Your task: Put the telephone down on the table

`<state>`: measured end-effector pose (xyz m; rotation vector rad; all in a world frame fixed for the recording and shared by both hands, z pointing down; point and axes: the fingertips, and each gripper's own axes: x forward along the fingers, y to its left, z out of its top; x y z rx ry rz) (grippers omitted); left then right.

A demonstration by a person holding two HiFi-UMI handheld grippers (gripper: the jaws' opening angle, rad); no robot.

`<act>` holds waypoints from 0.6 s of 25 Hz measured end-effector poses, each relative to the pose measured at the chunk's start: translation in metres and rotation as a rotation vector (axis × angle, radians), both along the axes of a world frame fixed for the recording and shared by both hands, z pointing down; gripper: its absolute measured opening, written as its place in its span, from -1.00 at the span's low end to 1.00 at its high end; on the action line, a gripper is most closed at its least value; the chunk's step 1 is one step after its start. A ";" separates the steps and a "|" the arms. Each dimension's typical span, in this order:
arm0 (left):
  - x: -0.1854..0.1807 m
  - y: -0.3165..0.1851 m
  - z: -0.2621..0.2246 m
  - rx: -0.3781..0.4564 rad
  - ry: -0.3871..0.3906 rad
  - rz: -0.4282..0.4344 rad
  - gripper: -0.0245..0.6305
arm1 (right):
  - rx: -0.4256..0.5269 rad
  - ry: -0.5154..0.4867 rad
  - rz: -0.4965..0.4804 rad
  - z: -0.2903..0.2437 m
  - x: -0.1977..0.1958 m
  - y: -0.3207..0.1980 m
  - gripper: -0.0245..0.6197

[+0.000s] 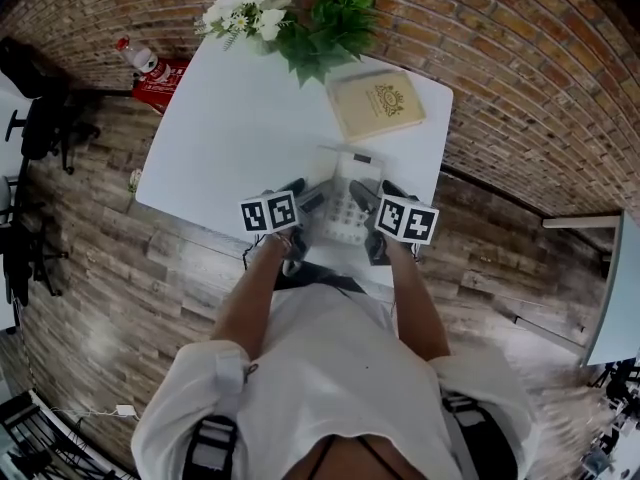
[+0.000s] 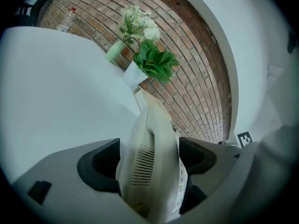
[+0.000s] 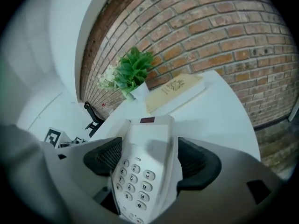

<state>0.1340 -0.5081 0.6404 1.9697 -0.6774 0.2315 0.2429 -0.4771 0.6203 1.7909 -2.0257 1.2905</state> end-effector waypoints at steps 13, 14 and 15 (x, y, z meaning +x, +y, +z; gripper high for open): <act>-0.001 0.004 -0.122 0.535 -0.095 -0.036 0.34 | 0.376 0.273 -0.057 -0.095 -0.006 -0.007 0.19; 0.000 0.007 -0.133 0.569 -0.091 -0.038 0.34 | 0.410 0.288 -0.062 -0.104 -0.007 -0.006 0.19; 0.001 0.010 -0.144 0.601 -0.085 -0.041 0.34 | 0.440 0.298 -0.065 -0.113 -0.009 -0.005 0.19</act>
